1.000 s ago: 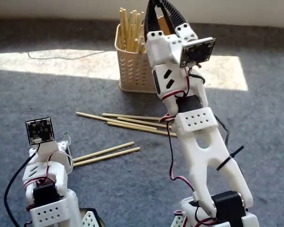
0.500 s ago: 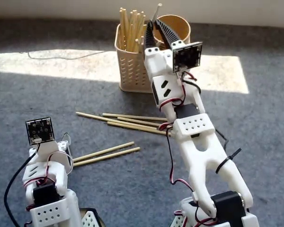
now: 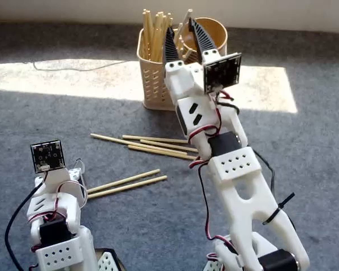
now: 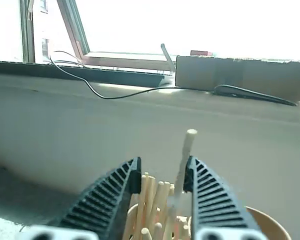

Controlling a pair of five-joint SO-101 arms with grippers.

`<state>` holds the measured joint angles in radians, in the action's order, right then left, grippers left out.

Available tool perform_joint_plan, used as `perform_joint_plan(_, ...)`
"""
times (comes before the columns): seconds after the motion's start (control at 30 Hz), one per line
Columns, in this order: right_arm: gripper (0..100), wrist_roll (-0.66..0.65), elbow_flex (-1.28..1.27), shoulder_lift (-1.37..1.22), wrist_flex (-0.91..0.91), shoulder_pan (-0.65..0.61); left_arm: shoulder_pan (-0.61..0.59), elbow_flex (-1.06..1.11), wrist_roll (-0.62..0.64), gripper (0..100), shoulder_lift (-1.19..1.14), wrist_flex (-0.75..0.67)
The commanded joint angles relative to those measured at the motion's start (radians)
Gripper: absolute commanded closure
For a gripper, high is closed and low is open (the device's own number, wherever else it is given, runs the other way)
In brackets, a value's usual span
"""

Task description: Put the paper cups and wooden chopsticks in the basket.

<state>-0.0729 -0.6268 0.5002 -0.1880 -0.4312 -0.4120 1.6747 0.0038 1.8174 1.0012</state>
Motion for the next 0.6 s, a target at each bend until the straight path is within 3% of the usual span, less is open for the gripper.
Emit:
perform_joint_plan(0.0,93.2,-0.003,0.058,0.041,0.033,-0.010,-0.005,0.021,-0.009,82,0.007,-0.017)
perform_joint_plan(0.27,96.7,-0.002,0.186,-0.096,0.030,0.056,-0.005,0.021,-0.009,82,0.007,-0.017)
perform_joint_plan(0.43,96.7,0.127,0.217,-0.125,0.039,0.065,-0.005,0.021,-0.009,82,0.007,-0.017)
perform_joint_plan(0.57,96.8,0.143,0.193,-0.047,0.076,0.068,-0.005,0.021,-0.009,82,0.007,-0.017)
